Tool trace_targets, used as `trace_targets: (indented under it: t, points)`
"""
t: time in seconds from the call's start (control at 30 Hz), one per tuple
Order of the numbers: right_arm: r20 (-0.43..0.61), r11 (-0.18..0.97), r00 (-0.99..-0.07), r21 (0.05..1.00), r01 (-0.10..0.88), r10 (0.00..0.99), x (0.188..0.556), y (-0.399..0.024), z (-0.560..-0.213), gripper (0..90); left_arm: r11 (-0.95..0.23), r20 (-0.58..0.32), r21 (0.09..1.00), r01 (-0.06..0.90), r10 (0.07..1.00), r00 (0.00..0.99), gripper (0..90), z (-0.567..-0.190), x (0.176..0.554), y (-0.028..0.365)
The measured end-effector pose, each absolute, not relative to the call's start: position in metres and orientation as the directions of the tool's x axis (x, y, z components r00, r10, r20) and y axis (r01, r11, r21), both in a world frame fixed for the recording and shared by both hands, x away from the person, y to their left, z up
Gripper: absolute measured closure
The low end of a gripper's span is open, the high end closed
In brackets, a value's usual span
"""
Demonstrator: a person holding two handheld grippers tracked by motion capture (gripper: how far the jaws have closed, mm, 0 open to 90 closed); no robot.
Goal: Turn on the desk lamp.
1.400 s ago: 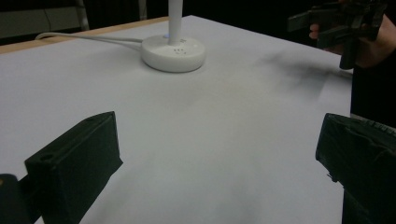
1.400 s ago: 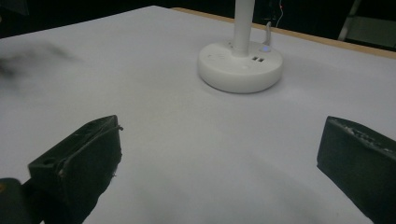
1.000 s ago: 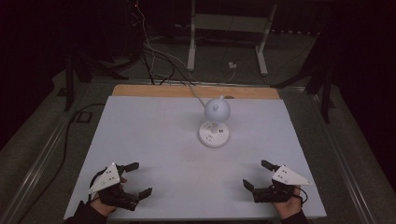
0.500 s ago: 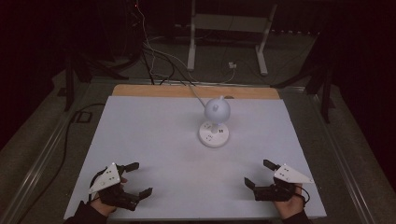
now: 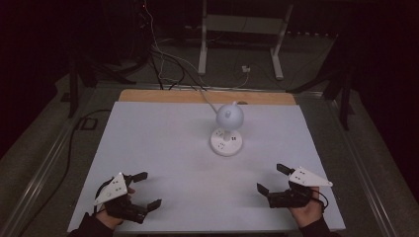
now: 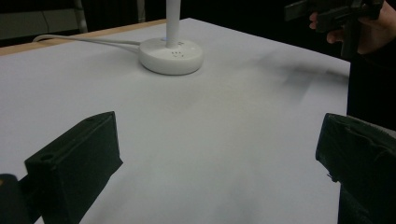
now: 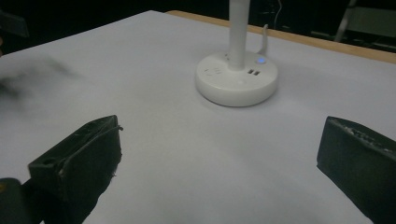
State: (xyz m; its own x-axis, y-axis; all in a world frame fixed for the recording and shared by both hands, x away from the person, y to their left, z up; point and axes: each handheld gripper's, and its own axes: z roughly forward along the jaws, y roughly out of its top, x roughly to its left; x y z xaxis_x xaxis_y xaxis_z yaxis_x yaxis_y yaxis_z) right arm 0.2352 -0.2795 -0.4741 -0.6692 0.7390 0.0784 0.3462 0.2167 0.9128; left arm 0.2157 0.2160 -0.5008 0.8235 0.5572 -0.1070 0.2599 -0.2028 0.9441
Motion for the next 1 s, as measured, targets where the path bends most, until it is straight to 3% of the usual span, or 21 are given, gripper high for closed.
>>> trace_targets:
  t: [1.0]
  points:
    - [0.074, 0.233, -0.721, 0.919, 0.317, 0.689, 0.269, -0.26, -0.447, 0.0, -0.2, -0.11, 0.945, 0.26, 0.555, 0.824, 0.4, -0.501, 0.215, 0.216]
